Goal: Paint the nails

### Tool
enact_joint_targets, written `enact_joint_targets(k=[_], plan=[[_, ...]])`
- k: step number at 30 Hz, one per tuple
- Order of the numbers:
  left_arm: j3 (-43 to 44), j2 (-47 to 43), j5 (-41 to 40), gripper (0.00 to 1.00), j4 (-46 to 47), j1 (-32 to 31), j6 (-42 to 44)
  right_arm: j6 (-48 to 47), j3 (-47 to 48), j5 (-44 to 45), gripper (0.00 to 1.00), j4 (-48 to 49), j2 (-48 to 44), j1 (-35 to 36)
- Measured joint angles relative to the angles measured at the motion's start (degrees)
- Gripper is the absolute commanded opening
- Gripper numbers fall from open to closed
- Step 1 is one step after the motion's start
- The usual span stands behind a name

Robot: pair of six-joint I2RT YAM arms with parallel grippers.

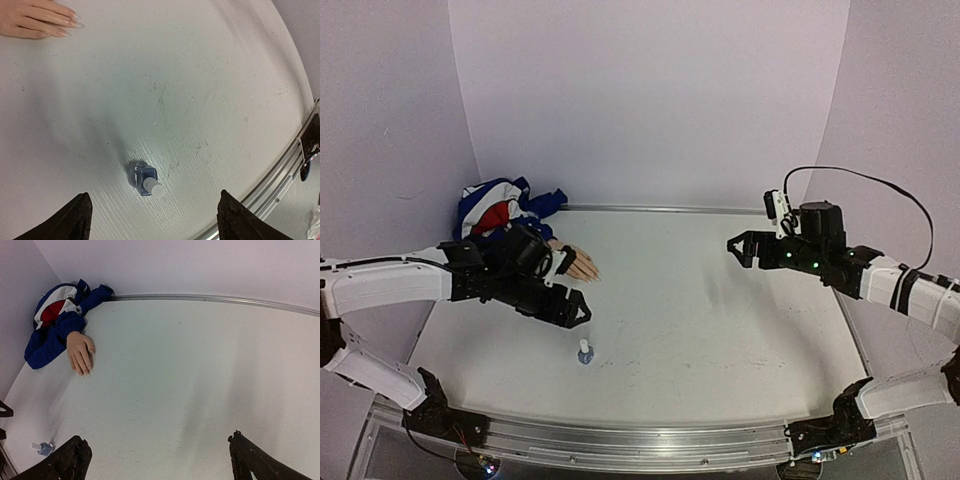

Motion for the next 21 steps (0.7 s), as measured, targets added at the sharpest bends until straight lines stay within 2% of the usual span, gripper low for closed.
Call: enact_joint_targets(k=[7,11,21], plan=[[5.46,10.51,-5.51,0.81,-5.46,-7.76,-1.42,0.7,0.0,0.63,0.98,0.02,-0.24,1.62],[7.65,14.19,-7.43,0.7,-8.15,-8.44,-2.32,0.83,-0.02,0.79,0.98,0.02,-1.31,1.64],[9.53,19.23,-9.11,0.48,-11.02,-9.16,-3.54,0.83,0.0,0.87,0.98,0.02,-2.19,1.64]])
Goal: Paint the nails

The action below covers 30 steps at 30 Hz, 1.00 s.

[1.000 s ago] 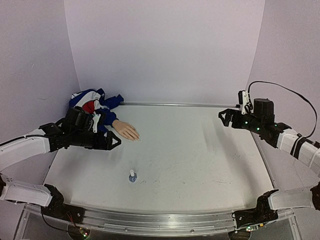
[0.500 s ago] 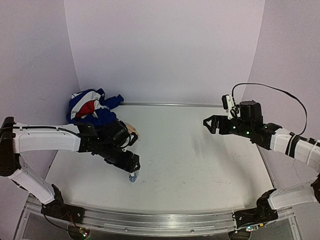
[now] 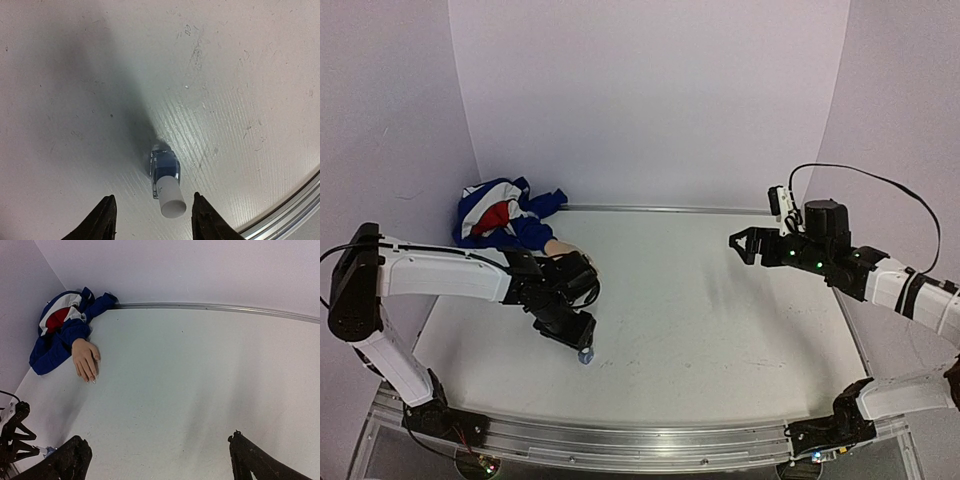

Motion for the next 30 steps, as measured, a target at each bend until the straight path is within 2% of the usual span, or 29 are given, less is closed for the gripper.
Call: enact_joint_targets(k=[6,17,24,30], plan=[[0.7,2.64,-0.42,0.29,-0.76,-0.92,0.07,0.0,0.07,0.02,0.98,-0.24,-0.07,0.0],[0.94,4.22,-1.42,0.0,-1.31,-1.31,0.15,-0.48,2.14,2.67,0.98,-2.99,-2.23,0.0],[1.18,3.34,-1.42,0.0,-2.62,-1.31,0.48,-2.6,5.09,5.62,0.98,-6.93,-2.84,0.0],[4.79,2.97,-0.76,0.0,-4.22,-1.31,1.79,-3.39,5.79,5.86,0.98,-8.28,-4.92,0.0]])
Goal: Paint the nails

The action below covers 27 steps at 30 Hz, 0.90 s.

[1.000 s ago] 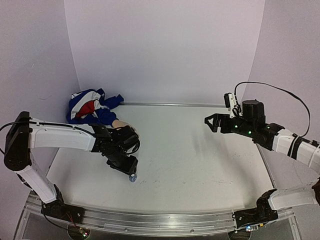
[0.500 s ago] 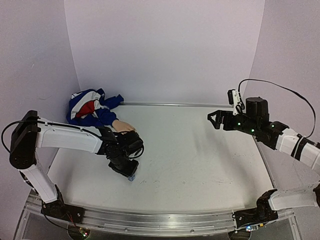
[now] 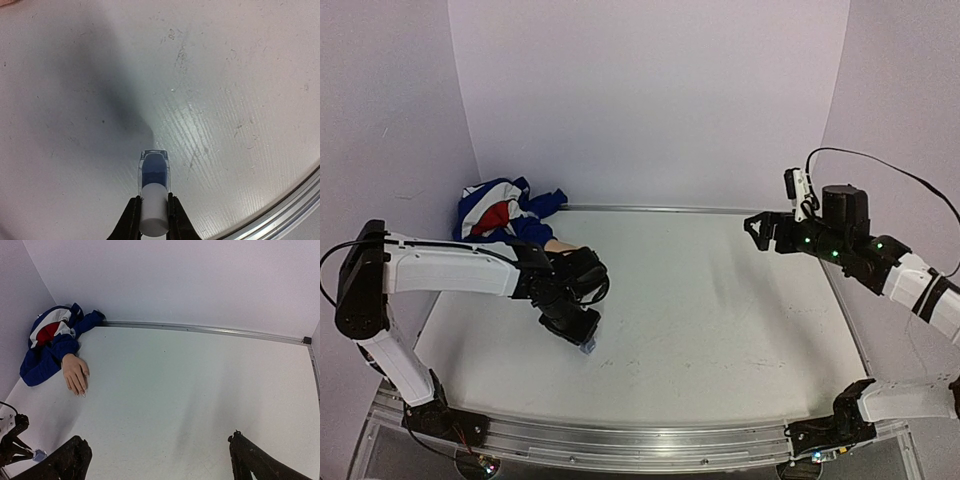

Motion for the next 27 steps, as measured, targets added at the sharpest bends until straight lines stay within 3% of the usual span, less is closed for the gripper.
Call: enact_joint_targets(k=[4,10,21,27], plan=[[1.95,-0.85,1.09,0.0,-0.13,0.0,0.96,-0.07,-0.11,-4.09,0.98,1.6,2.16,0.0],[5.79,-2.45,5.11,0.0,-1.14,0.52,4.24,0.87,-3.34,-15.78,0.98,12.15,11.3,1.44],[10.64,-10.82,16.55,0.0,-1.16,4.5,17.73,0.66,-5.33,-39.65,0.97,33.05,25.57,17.03],[13.09,-12.94,22.1,0.0,-1.36,6.36,23.47,0.15,-2.03,-47.47,0.8,40.24,32.65,21.16]])
